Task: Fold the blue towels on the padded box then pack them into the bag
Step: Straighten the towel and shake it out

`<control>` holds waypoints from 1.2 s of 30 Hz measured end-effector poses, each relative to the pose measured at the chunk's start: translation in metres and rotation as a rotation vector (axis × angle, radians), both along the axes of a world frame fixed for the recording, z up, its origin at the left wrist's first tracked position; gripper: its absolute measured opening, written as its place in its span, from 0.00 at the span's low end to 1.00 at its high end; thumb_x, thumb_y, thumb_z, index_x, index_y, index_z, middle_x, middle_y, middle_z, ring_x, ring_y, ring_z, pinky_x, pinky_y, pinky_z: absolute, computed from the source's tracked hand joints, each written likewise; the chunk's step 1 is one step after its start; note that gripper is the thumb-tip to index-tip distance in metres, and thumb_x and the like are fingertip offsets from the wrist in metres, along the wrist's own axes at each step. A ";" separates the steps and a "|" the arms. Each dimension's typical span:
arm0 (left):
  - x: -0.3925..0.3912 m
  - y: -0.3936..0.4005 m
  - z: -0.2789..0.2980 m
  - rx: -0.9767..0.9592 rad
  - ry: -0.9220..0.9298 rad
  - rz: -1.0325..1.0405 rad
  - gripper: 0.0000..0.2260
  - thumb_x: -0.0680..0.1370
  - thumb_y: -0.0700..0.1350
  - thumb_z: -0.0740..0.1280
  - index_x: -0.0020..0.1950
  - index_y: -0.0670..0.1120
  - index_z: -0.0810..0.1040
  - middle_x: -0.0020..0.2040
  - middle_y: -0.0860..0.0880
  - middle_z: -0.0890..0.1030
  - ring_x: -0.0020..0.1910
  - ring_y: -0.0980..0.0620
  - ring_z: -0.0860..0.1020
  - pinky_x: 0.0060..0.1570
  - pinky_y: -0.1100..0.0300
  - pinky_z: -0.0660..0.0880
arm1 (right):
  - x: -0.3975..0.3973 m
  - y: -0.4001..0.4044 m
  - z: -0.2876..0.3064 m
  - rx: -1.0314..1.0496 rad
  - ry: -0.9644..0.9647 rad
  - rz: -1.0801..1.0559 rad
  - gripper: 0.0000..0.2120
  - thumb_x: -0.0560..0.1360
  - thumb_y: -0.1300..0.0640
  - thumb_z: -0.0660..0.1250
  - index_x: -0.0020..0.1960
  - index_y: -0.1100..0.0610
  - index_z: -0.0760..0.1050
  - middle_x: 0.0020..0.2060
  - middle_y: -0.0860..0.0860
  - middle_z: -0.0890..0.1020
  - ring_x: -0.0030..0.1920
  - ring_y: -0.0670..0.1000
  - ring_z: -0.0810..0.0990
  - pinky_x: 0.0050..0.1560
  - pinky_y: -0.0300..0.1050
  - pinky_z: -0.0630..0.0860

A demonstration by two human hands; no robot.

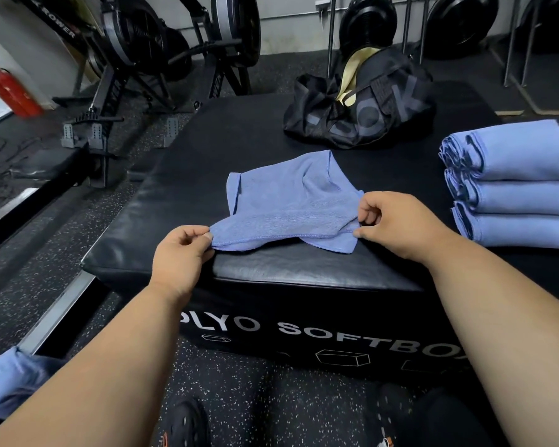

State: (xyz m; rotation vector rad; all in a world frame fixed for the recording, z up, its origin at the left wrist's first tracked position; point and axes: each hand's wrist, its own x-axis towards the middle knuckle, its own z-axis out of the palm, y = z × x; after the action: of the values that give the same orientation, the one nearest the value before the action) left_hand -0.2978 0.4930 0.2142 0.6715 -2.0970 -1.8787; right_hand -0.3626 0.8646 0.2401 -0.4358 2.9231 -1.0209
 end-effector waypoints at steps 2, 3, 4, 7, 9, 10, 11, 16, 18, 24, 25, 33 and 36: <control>0.000 -0.001 0.000 0.005 0.001 0.001 0.03 0.81 0.37 0.71 0.50 0.45 0.83 0.48 0.47 0.85 0.47 0.55 0.83 0.48 0.65 0.80 | -0.001 0.001 0.000 0.015 -0.020 -0.016 0.09 0.69 0.52 0.81 0.40 0.46 0.81 0.37 0.44 0.83 0.40 0.43 0.80 0.43 0.44 0.75; 0.000 -0.002 0.000 0.005 0.003 0.002 0.04 0.81 0.37 0.71 0.50 0.45 0.83 0.48 0.47 0.85 0.47 0.55 0.83 0.48 0.66 0.80 | -0.001 0.002 0.000 0.026 -0.027 -0.020 0.07 0.70 0.51 0.81 0.41 0.45 0.82 0.37 0.43 0.83 0.40 0.42 0.80 0.43 0.43 0.75; 0.000 -0.002 0.000 0.006 0.003 0.002 0.04 0.81 0.37 0.71 0.50 0.45 0.83 0.48 0.47 0.84 0.47 0.55 0.83 0.47 0.66 0.80 | -0.001 0.002 0.000 0.041 -0.027 -0.020 0.06 0.70 0.50 0.80 0.41 0.45 0.84 0.37 0.43 0.83 0.41 0.41 0.80 0.44 0.42 0.75; 0.000 -0.002 -0.001 0.002 0.004 0.007 0.03 0.81 0.37 0.71 0.51 0.44 0.83 0.48 0.47 0.85 0.46 0.56 0.83 0.47 0.66 0.80 | 0.000 0.002 0.002 0.106 0.004 -0.002 0.03 0.73 0.49 0.78 0.43 0.46 0.85 0.38 0.42 0.81 0.42 0.41 0.79 0.45 0.43 0.76; -0.001 -0.002 -0.002 -0.001 0.002 0.015 0.03 0.81 0.38 0.72 0.52 0.44 0.83 0.49 0.48 0.85 0.47 0.56 0.83 0.48 0.65 0.80 | -0.001 0.002 0.002 0.143 0.026 0.006 0.03 0.75 0.49 0.76 0.42 0.46 0.84 0.39 0.42 0.80 0.42 0.42 0.78 0.45 0.44 0.75; -0.001 -0.002 -0.002 0.000 -0.001 0.018 0.03 0.81 0.38 0.72 0.52 0.45 0.83 0.49 0.48 0.85 0.47 0.56 0.83 0.48 0.65 0.80 | -0.001 0.001 0.001 0.164 0.043 0.011 0.04 0.75 0.50 0.75 0.42 0.46 0.84 0.38 0.42 0.79 0.42 0.43 0.78 0.44 0.45 0.74; -0.002 -0.002 -0.002 0.002 -0.002 0.021 0.03 0.80 0.38 0.72 0.52 0.45 0.83 0.49 0.48 0.84 0.47 0.56 0.83 0.48 0.65 0.80 | 0.000 0.001 0.001 0.179 0.060 0.017 0.05 0.76 0.51 0.74 0.42 0.46 0.83 0.38 0.42 0.79 0.42 0.43 0.78 0.44 0.45 0.73; -0.003 -0.002 -0.003 0.015 0.007 0.025 0.04 0.81 0.38 0.72 0.54 0.44 0.82 0.48 0.48 0.83 0.46 0.56 0.83 0.46 0.67 0.80 | 0.007 -0.001 0.011 0.032 0.068 0.013 0.07 0.77 0.53 0.71 0.39 0.47 0.80 0.34 0.45 0.81 0.37 0.45 0.78 0.41 0.46 0.76; -0.003 -0.003 -0.003 0.018 0.010 0.027 0.04 0.81 0.38 0.72 0.54 0.44 0.82 0.47 0.48 0.83 0.46 0.56 0.83 0.47 0.67 0.80 | 0.012 -0.003 0.022 -0.125 0.036 0.002 0.06 0.75 0.55 0.72 0.39 0.49 0.81 0.33 0.45 0.82 0.33 0.44 0.77 0.39 0.44 0.77; -0.003 -0.003 -0.004 0.019 0.014 0.027 0.04 0.80 0.38 0.72 0.54 0.44 0.82 0.48 0.48 0.83 0.46 0.57 0.83 0.47 0.66 0.80 | 0.037 -0.022 0.024 0.046 -0.154 0.086 0.02 0.70 0.56 0.71 0.38 0.51 0.82 0.30 0.42 0.84 0.32 0.43 0.81 0.40 0.43 0.80; -0.003 -0.003 -0.004 0.016 0.015 0.026 0.04 0.80 0.38 0.72 0.54 0.44 0.82 0.48 0.48 0.83 0.46 0.57 0.83 0.47 0.66 0.80 | 0.040 -0.024 0.022 0.072 -0.183 0.093 0.02 0.70 0.56 0.71 0.38 0.51 0.82 0.30 0.42 0.84 0.32 0.42 0.82 0.41 0.43 0.80; -0.003 -0.001 -0.003 0.031 0.012 0.036 0.04 0.80 0.38 0.72 0.52 0.46 0.82 0.48 0.49 0.83 0.45 0.58 0.83 0.48 0.65 0.80 | 0.043 -0.032 0.015 0.136 -0.214 0.100 0.02 0.69 0.54 0.72 0.38 0.50 0.81 0.35 0.35 0.83 0.36 0.40 0.81 0.41 0.43 0.81; -0.002 -0.001 -0.003 0.025 0.006 0.036 0.04 0.80 0.39 0.72 0.53 0.46 0.82 0.50 0.48 0.84 0.47 0.56 0.83 0.49 0.64 0.80 | 0.042 -0.029 0.015 0.147 -0.222 0.115 0.02 0.69 0.52 0.74 0.40 0.48 0.82 0.37 0.31 0.81 0.37 0.37 0.79 0.38 0.39 0.75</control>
State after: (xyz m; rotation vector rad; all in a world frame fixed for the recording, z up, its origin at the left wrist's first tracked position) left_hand -0.3000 0.4922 0.2116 0.7029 -2.0477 -1.8880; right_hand -0.3202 0.8353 0.2549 -0.4472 2.7173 -0.7788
